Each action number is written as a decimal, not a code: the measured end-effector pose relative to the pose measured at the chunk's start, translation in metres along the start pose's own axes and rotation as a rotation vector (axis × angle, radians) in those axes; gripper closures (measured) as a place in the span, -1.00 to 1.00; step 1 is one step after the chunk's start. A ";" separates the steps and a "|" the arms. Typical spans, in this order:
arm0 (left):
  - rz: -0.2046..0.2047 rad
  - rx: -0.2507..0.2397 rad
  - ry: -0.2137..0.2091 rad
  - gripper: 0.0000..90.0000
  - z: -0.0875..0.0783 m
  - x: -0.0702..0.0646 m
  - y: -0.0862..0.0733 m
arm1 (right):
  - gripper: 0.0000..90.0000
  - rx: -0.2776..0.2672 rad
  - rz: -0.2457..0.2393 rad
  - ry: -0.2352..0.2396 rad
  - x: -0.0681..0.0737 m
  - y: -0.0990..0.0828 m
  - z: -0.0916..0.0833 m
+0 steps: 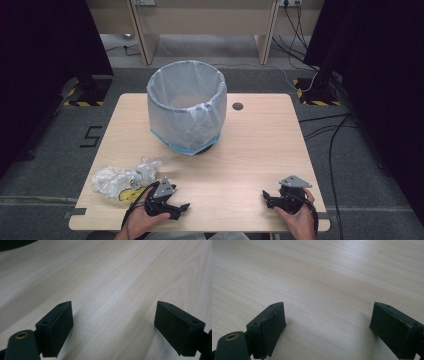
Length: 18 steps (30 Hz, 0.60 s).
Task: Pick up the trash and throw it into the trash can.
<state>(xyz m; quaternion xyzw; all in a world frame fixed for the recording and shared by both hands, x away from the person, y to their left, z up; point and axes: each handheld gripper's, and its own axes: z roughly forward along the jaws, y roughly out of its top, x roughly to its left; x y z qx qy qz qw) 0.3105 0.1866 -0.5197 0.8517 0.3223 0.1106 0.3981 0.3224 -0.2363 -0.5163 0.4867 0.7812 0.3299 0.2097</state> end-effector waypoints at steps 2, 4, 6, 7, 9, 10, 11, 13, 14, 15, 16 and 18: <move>0.002 -0.008 -0.007 -0.67 -0.003 -0.003 0.002 | -0.72 0.000 0.000 0.000 0.000 0.000 0.000; 0.002 -0.010 -0.005 -0.67 -0.005 -0.005 0.004 | -0.71 0.000 0.000 0.000 0.000 0.000 0.000; -0.004 -0.011 -0.009 -0.67 -0.007 -0.005 0.005 | -0.72 0.000 0.000 0.000 0.000 0.000 0.000; -0.004 -0.009 -0.009 -0.67 -0.009 -0.005 0.006 | -0.72 0.000 0.000 0.000 0.000 0.000 0.000; -0.010 -0.009 -0.012 -0.67 -0.012 -0.005 0.008 | -0.72 0.000 0.000 0.000 0.000 0.000 0.000; -0.013 -0.017 -0.011 -0.67 -0.014 -0.005 0.009 | -0.72 0.002 0.000 0.001 0.000 0.000 0.000; -0.008 -0.013 -0.013 -0.67 -0.017 -0.004 0.011 | -0.72 0.000 -0.001 0.001 0.000 0.000 0.000; -0.030 -0.030 -0.018 -0.66 -0.026 -0.002 0.015 | -0.72 0.002 -0.002 0.001 0.000 0.000 0.000; -0.033 -0.031 -0.015 -0.67 -0.030 -0.001 0.017 | -0.72 0.003 -0.002 0.000 0.000 0.000 0.000; -0.038 -0.039 -0.007 -0.66 -0.034 0.000 0.018 | -0.72 0.003 -0.002 0.000 0.000 0.000 0.000; -0.037 -0.037 -0.004 -0.67 -0.037 0.002 0.020 | -0.72 0.003 -0.002 0.000 0.000 0.000 0.000; -0.048 -0.050 0.006 -0.67 -0.042 0.004 0.022 | -0.72 0.003 -0.002 0.000 0.000 0.000 0.000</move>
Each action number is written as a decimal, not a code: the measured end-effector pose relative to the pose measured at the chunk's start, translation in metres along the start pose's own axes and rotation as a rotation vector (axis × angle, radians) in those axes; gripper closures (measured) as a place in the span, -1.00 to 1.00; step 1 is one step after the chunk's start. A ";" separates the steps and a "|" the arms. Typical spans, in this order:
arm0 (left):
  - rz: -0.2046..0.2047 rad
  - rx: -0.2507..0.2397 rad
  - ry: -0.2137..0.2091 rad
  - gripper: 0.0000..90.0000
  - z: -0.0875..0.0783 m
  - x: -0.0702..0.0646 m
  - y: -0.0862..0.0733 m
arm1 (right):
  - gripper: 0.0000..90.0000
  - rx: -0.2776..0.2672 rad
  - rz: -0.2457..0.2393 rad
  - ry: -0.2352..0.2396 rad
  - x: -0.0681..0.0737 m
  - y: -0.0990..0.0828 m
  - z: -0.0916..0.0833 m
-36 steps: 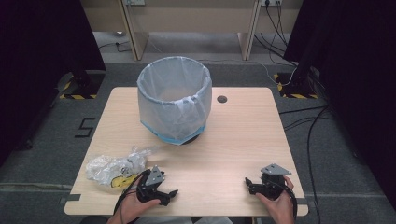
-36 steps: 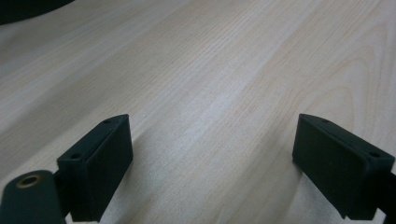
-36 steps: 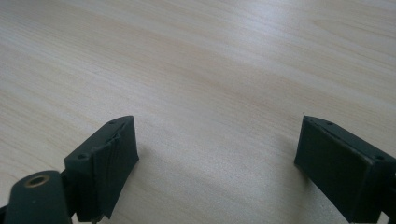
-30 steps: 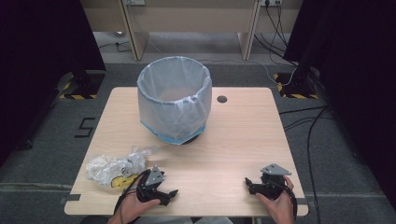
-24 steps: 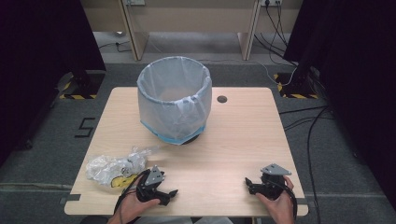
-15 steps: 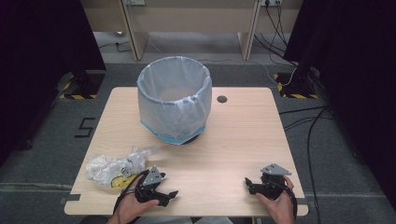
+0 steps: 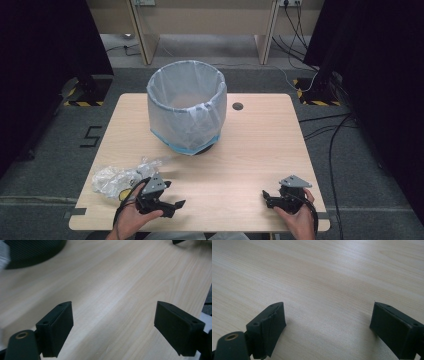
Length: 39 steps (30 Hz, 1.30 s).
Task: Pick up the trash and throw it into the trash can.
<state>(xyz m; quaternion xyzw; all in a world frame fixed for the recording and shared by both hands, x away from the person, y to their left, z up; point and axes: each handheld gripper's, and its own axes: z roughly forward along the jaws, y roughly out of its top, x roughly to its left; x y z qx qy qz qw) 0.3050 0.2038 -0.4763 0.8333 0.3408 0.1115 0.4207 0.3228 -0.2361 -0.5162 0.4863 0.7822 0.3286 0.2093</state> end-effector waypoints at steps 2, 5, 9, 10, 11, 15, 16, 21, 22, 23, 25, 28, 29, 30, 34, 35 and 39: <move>-0.011 -0.010 0.016 -0.67 -0.008 0.004 0.003 | -0.72 -0.002 -0.002 0.001 0.000 0.000 0.000; -0.023 -0.015 0.040 -0.67 -0.019 0.012 0.008 | -0.72 -0.001 -0.002 0.000 0.000 0.000 0.000; -0.038 -0.033 0.081 -0.67 -0.032 0.023 0.013 | -0.72 0.000 -0.003 0.001 0.000 0.000 0.000; -0.043 -0.039 0.093 -0.66 -0.036 0.026 0.014 | -0.72 0.000 -0.002 0.002 0.000 0.000 0.000; -0.047 -0.039 0.112 -0.66 -0.041 0.032 0.016 | -0.73 0.000 -0.003 0.002 0.000 0.001 0.001; -0.066 -0.044 0.145 -0.66 -0.047 0.042 0.016 | -0.73 0.000 -0.002 0.002 0.000 0.001 0.001; -0.070 -0.045 0.154 -0.66 -0.049 0.045 0.015 | -0.73 -0.001 -0.001 0.002 0.000 0.001 0.001; -0.093 -0.045 0.192 -0.66 -0.055 0.061 0.012 | -0.73 -0.001 -0.002 0.002 0.000 0.001 0.001; -0.093 -0.045 0.192 -0.66 -0.055 0.061 0.012 | -0.73 -0.001 -0.002 0.002 0.000 0.001 0.001; -0.095 -0.044 0.199 -0.66 -0.056 0.064 0.011 | -0.73 -0.001 -0.001 0.002 0.000 0.001 0.001; -0.104 -0.051 0.211 -0.66 -0.059 0.069 0.011 | -0.73 -0.001 -0.001 0.002 0.000 0.001 0.001; -0.126 -0.063 0.230 -0.66 -0.063 0.077 0.010 | -0.73 -0.002 -0.002 0.002 0.000 0.001 0.001; -0.132 -0.059 0.233 -0.66 -0.063 0.079 0.009 | -0.73 -0.001 0.001 0.002 0.000 0.001 0.001; -0.135 -0.060 0.238 -0.66 -0.064 0.081 0.008 | -0.73 -0.001 0.001 0.002 0.000 0.001 0.001; -0.160 -0.051 0.248 -0.65 -0.063 0.088 0.002 | -0.73 -0.001 0.002 0.003 0.001 0.001 0.001; -0.165 -0.044 0.250 -0.65 -0.062 0.090 0.000 | -0.73 -0.001 0.002 0.003 0.001 0.001 0.001; -0.182 -0.029 0.254 -0.62 -0.055 0.096 -0.003 | -0.73 -0.001 0.003 0.003 0.001 0.001 0.001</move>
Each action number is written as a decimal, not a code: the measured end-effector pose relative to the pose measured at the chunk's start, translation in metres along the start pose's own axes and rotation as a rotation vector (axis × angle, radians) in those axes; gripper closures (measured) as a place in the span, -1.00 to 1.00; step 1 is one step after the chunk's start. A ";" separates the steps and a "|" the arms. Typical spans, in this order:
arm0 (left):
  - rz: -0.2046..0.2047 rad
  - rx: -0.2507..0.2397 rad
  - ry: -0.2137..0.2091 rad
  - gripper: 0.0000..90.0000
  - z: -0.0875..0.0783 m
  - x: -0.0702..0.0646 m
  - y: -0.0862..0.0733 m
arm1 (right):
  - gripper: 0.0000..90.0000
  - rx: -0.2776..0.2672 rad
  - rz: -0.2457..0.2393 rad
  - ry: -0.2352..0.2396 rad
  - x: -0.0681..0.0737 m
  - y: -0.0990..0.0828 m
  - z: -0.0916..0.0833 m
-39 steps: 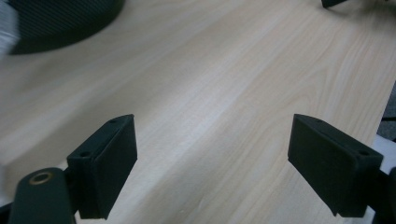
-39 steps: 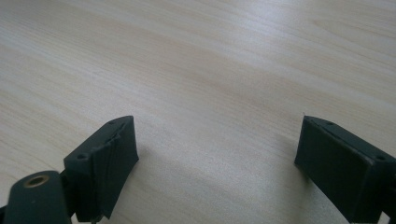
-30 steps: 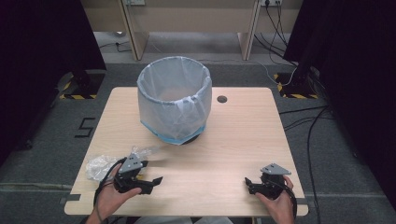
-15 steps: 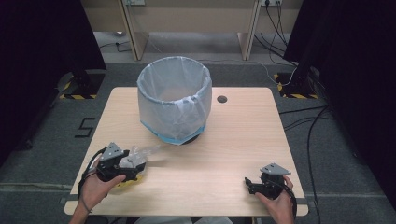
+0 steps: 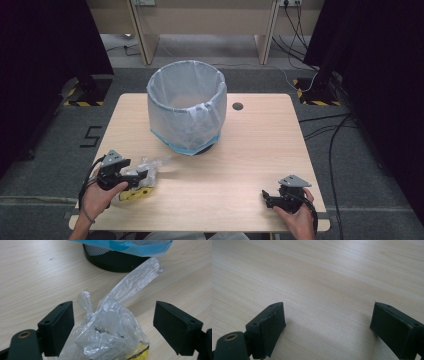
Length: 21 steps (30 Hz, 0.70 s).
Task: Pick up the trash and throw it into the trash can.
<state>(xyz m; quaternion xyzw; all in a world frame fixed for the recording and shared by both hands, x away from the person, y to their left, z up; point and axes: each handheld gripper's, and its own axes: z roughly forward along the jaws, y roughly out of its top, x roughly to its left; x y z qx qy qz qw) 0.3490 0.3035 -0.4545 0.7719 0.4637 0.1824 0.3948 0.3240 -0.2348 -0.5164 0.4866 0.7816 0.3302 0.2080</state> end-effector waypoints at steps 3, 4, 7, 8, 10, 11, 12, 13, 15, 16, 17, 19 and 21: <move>-0.002 0.015 -0.005 -0.58 0.006 0.002 -0.001 | -0.73 0.000 0.000 0.000 0.000 0.000 0.000; -0.004 0.022 -0.005 -0.58 0.008 0.003 -0.002 | -0.73 0.000 0.000 0.000 0.000 0.000 0.000; -0.006 0.039 -0.003 -0.57 0.015 0.005 -0.004 | -0.73 0.000 -0.001 0.000 0.000 0.000 0.000; -0.008 0.043 -0.003 -0.56 0.017 0.005 -0.004 | -0.73 0.000 -0.002 0.000 0.000 0.000 0.000; -0.007 0.058 -0.001 -0.55 0.021 0.006 -0.006 | -0.73 0.000 0.000 0.000 0.000 0.000 0.000; -0.011 0.061 -0.001 -0.54 0.022 0.007 -0.007 | -0.73 -0.001 -0.001 0.000 0.000 0.000 0.000; -0.013 0.065 -0.001 -0.53 0.024 0.007 -0.008 | -0.73 0.000 0.000 0.000 0.000 0.000 0.000; -0.013 0.072 -0.004 -0.50 0.025 0.008 -0.008 | -0.73 0.000 0.000 0.000 0.000 0.000 0.000; -0.017 0.087 -0.008 -0.48 0.029 0.010 -0.010 | -0.73 0.000 -0.002 0.000 0.000 0.000 0.000; -0.019 0.091 -0.011 -0.38 0.029 0.010 -0.011 | -0.73 0.000 -0.001 0.000 0.000 0.000 0.000; -0.020 0.094 -0.013 -0.38 0.031 0.011 -0.012 | -0.73 0.000 -0.001 0.000 0.000 0.000 0.000; -0.021 0.097 -0.017 -0.25 0.032 0.013 -0.013 | -0.73 0.001 -0.002 0.000 0.000 0.000 0.000; -0.014 0.098 -0.022 -0.15 0.033 0.014 -0.015 | -0.73 0.001 -0.007 0.001 0.000 0.000 0.000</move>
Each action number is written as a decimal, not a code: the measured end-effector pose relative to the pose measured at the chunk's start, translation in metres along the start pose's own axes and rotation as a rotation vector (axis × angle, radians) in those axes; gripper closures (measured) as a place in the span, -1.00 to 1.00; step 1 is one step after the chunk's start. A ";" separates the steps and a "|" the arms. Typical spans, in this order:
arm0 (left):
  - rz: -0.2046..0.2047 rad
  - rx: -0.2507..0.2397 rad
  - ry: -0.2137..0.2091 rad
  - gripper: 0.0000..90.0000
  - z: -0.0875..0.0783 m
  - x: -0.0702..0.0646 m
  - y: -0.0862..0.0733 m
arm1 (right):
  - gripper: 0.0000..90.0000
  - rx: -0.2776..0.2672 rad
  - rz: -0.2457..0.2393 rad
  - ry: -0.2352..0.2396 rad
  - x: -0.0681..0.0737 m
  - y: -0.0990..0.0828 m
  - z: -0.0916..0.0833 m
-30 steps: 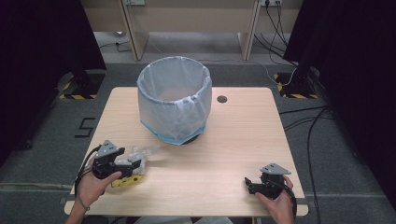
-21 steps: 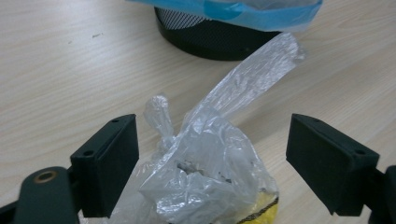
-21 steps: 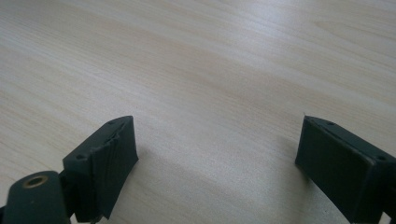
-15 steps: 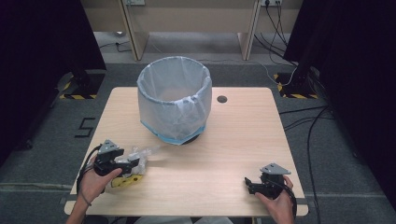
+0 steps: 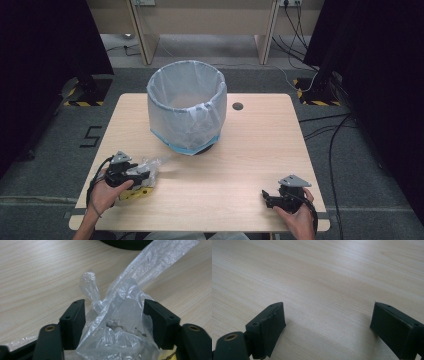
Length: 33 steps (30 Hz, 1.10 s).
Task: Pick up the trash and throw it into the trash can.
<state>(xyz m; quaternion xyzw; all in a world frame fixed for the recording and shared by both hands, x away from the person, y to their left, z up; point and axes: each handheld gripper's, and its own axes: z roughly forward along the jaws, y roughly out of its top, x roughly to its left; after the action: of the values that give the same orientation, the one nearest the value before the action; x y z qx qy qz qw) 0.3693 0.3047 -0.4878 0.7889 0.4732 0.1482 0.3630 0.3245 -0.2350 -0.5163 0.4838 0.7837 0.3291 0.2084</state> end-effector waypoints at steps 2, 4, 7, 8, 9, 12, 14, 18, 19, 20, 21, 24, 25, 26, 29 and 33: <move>0.005 -0.002 -0.001 0.02 0.001 0.001 -0.001 | -0.73 0.000 -0.002 0.001 0.000 0.000 0.000; 0.016 -0.009 -0.010 0.26 -0.001 0.002 -0.001 | -0.73 0.000 -0.002 0.000 0.000 0.000 0.000; 0.019 -0.025 -0.017 0.46 -0.004 0.005 0.000 | -0.73 0.000 -0.002 0.001 0.000 0.000 0.000; 0.019 -0.025 -0.017 0.51 -0.004 0.005 0.000 | -0.73 0.000 -0.002 0.001 0.000 0.000 0.000; 0.017 -0.032 -0.021 0.51 -0.005 0.006 0.001 | -0.73 0.000 -0.003 0.001 0.000 0.000 0.000; 0.010 -0.044 -0.035 0.61 -0.007 0.010 0.002 | -0.73 0.000 -0.002 0.001 0.000 0.000 0.000; 0.012 -0.050 -0.034 0.65 -0.010 0.012 0.003 | -0.73 0.000 -0.002 0.002 0.000 0.000 0.000; 0.010 -0.071 -0.036 0.65 -0.017 0.016 0.008 | -0.73 0.000 -0.002 0.001 0.000 0.000 0.000; 0.011 -0.077 -0.034 0.65 -0.019 0.016 0.009 | -0.73 0.000 -0.003 0.001 0.000 0.000 0.000; 0.011 -0.084 -0.033 0.65 -0.021 0.017 0.011 | -0.73 0.000 -0.003 0.001 0.000 0.000 0.000; 0.014 -0.086 -0.031 0.65 -0.024 0.019 0.013 | -0.73 0.000 -0.002 0.001 0.000 0.000 0.000; 0.017 -0.096 -0.028 0.65 -0.030 0.021 0.018 | -0.73 0.000 -0.002 0.002 0.000 0.000 0.000; 0.017 -0.096 -0.029 0.65 -0.031 0.021 0.019 | -0.73 0.000 -0.003 0.002 0.000 0.000 0.000; 0.016 -0.101 -0.031 0.65 -0.032 0.021 0.020 | -0.73 -0.001 -0.005 0.004 0.000 0.000 0.000; 0.019 -0.103 -0.035 0.65 -0.034 0.023 0.024 | -0.73 0.000 -0.005 0.003 0.000 0.000 0.000; 0.018 -0.107 -0.036 0.65 -0.038 0.028 0.029 | -0.73 0.000 -0.005 0.003 0.000 0.000 0.000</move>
<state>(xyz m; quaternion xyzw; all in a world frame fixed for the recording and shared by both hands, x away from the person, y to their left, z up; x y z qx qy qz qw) 0.3799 0.3366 -0.4442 0.7753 0.4507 0.1623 0.4117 0.3252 -0.2351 -0.5163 0.4814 0.7853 0.3293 0.2078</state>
